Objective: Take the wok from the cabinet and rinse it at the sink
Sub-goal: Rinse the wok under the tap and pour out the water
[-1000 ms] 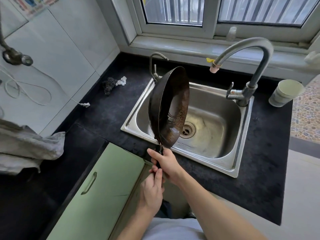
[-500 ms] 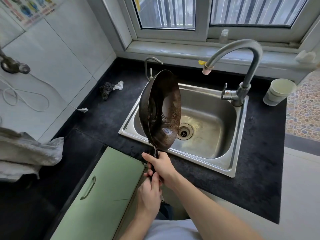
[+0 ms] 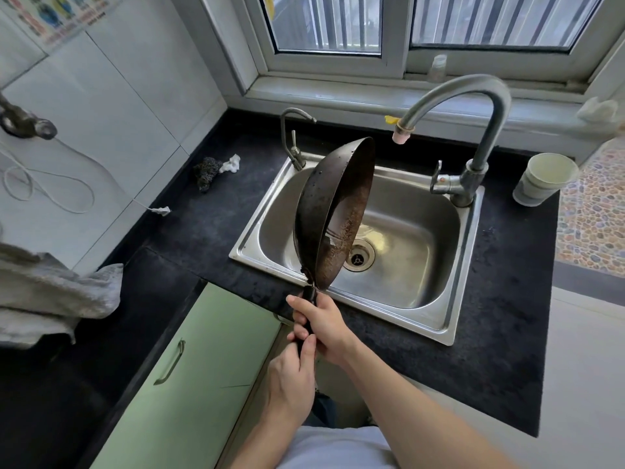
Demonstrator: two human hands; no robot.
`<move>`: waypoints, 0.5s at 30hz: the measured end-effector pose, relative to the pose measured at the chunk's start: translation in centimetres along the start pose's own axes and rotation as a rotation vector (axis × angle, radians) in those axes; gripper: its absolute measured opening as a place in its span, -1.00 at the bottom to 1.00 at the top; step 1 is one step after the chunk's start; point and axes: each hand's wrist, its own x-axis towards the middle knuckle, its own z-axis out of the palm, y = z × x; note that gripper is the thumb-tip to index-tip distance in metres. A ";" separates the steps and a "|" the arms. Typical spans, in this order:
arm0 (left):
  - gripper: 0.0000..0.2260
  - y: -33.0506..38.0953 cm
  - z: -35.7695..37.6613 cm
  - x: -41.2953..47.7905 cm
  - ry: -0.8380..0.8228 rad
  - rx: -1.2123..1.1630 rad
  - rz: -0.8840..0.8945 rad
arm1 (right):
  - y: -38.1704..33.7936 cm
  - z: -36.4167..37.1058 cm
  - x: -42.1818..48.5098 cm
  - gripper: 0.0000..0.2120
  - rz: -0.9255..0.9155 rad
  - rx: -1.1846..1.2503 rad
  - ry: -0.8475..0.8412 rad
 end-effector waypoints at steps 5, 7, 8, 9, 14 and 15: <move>-0.63 -0.1 0.4 0.0 -0.004 0.018 0.003 | -0.3 -0.3 -0.3 -0.79 -0.015 0.005 -0.020; -0.65 0.0 0.4 -0.1 0.002 0.017 0.007 | -0.3 -0.4 -0.3 -0.80 -0.017 0.006 -0.026; -0.65 0.1 0.4 -0.1 0.006 0.022 0.010 | -0.3 -0.5 -0.3 -0.80 -0.016 0.005 -0.028; -0.65 0.1 0.4 -0.1 0.010 0.028 0.011 | -0.2 -0.5 -0.2 -0.80 -0.015 0.006 -0.030; -0.61 0.1 0.5 0.0 0.017 0.048 0.013 | 0.0 -0.7 0.0 -0.78 -0.010 0.020 -0.040; -0.60 0.1 0.5 0.0 0.018 0.058 0.017 | 0.0 -0.8 0.0 -0.78 -0.012 0.020 -0.044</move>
